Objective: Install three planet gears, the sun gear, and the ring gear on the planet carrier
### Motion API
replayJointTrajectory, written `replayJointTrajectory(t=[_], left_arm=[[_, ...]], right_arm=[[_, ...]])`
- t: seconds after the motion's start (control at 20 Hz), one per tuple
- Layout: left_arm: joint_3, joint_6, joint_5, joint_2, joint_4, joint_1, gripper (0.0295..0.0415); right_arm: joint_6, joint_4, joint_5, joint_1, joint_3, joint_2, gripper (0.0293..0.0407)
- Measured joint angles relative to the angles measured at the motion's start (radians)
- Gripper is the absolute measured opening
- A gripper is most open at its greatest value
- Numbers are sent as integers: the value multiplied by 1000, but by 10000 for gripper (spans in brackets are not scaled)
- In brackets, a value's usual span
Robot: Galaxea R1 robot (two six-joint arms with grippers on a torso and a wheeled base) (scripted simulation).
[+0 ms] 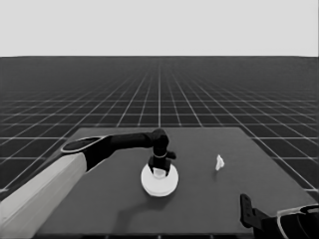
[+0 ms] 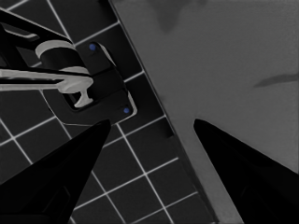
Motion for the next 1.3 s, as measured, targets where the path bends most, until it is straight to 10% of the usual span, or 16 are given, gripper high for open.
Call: replayJointTrajectory(t=[1.3], left_arm=[[0,227,0,0,0,0,348]], right_arm=[[0,0,0,0,0,0,385]])
